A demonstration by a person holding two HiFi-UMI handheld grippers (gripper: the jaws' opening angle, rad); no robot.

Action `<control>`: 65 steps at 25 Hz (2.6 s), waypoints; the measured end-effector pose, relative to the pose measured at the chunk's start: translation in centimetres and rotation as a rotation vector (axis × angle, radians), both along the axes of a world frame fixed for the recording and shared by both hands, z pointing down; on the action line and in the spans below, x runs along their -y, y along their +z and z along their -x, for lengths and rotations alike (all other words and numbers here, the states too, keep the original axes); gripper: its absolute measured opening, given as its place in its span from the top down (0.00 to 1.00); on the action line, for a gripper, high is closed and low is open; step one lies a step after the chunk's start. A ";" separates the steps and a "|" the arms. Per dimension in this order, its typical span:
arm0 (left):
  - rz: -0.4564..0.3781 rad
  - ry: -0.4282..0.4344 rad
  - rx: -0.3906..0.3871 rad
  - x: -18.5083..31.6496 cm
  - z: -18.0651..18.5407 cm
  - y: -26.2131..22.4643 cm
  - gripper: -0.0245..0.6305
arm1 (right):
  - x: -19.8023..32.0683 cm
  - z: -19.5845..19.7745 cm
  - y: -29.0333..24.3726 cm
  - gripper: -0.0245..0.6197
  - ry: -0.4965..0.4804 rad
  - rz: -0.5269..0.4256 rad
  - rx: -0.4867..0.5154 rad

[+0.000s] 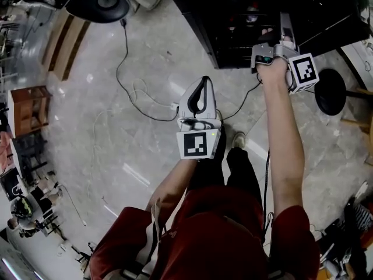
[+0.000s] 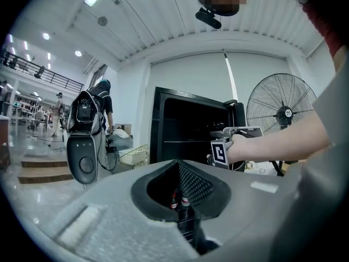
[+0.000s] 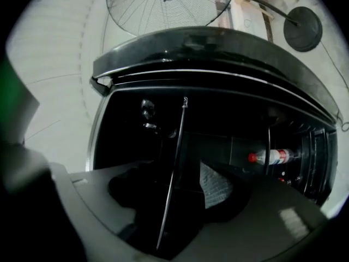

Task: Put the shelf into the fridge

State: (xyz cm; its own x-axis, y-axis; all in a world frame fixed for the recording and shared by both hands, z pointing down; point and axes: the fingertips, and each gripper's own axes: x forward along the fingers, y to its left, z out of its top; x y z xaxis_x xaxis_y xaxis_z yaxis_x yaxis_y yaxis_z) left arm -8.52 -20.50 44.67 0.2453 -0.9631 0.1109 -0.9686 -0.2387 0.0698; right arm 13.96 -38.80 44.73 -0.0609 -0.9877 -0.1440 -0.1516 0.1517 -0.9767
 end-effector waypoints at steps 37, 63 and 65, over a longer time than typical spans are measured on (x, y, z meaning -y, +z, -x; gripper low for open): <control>0.006 -0.015 0.009 0.4 2.2 0.3 0.95 | -2.3 7.3 -2.3 0.97 -0.049 -0.030 -1.353; -0.028 0.000 0.047 3.3 2.5 -0.4 0.95 | 3.5 7.7 -2.0 0.97 0.017 -0.080 -1.401; -0.028 -0.001 0.046 3.5 2.6 -0.1 0.95 | 4.2 7.8 -1.7 0.97 0.012 -0.083 -1.401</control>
State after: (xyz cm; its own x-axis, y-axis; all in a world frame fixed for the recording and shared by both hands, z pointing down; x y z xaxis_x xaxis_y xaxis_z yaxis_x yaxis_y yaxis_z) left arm -11.07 -23.96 44.56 0.2397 -0.9662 0.0948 -0.9708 -0.2391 0.0184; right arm 6.19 -42.98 43.00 -0.1924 -0.9809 -0.0290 -0.9813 0.1925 -0.0033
